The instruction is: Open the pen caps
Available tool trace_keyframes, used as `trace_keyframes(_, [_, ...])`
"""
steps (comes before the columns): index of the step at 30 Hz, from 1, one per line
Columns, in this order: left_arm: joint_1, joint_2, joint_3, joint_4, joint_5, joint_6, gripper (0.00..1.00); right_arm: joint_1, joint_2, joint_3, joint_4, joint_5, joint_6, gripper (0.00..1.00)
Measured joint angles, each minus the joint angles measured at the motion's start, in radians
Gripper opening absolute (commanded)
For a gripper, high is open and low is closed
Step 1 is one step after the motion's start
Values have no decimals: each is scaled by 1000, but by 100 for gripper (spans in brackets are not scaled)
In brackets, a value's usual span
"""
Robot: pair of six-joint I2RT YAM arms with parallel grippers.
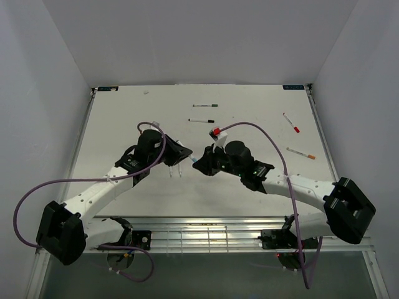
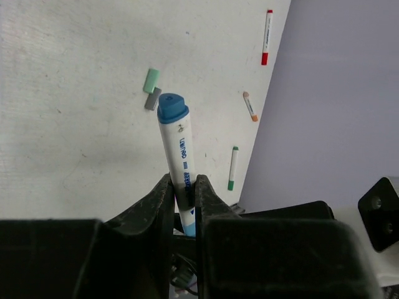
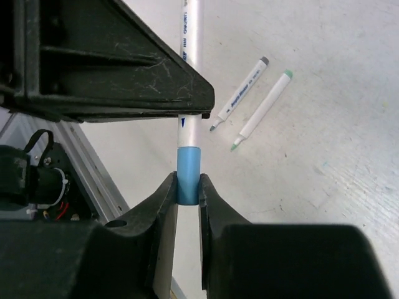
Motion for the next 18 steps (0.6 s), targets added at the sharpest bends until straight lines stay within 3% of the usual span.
trace_keyframes(2, [29,-1,2,-2,59,10,0,-21,-31,-68,96,-76,10,8])
trace_keyframes(5, [149,-1,1,-10,-51,51,0,-106,-75,-255,236,-323,108,8])
trace_keyframes(9, [218,-3,-10,-8,-118,72,0,-140,-37,-337,278,-483,213,8])
trace_keyframes(18, [212,56,41,-79,-103,263,0,-219,-99,-172,-34,-294,107,8])
